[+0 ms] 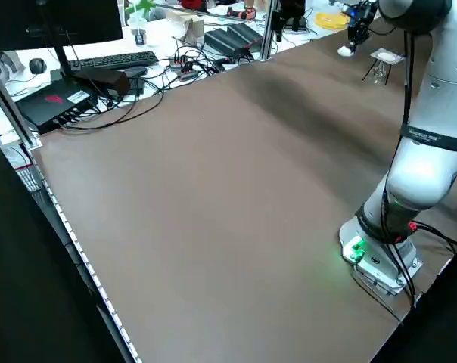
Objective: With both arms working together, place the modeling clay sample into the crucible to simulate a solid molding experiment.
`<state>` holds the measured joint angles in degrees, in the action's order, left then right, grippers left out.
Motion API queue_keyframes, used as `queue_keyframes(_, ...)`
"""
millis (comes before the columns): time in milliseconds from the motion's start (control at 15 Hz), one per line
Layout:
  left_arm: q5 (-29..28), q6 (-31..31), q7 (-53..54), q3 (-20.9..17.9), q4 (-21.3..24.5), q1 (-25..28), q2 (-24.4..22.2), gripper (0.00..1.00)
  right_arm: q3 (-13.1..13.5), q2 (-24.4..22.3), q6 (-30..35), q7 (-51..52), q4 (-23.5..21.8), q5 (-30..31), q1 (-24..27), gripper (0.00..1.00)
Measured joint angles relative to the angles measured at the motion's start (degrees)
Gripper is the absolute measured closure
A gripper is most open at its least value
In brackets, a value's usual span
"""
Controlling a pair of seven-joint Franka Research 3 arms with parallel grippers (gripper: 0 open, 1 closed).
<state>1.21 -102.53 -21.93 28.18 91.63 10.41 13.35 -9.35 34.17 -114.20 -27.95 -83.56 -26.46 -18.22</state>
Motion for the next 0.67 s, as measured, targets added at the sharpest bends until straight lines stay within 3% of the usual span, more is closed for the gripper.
queue_keyframes(333,-8.45,10.04,19.65,0.03,0.0,4.84,-4.85,0.0,0.07,-4.43,11.14,3.07,0.16,7.79,6.65,0.96)
queue_keyframes(533,-5.56,15.48,22.97,0.07,0.22,8.79,-9.26,0.0,0.2,-4.92,17.28,11.72,-0.52,8.54,12.14,0.96)
queue_keyframes(667,-4.14,15.89,23.15,0.09,1.64,10.6,-11.5,0.0,0.19,-5.04,17.77,15.24,-1.75,9.54,14.06,0.96)
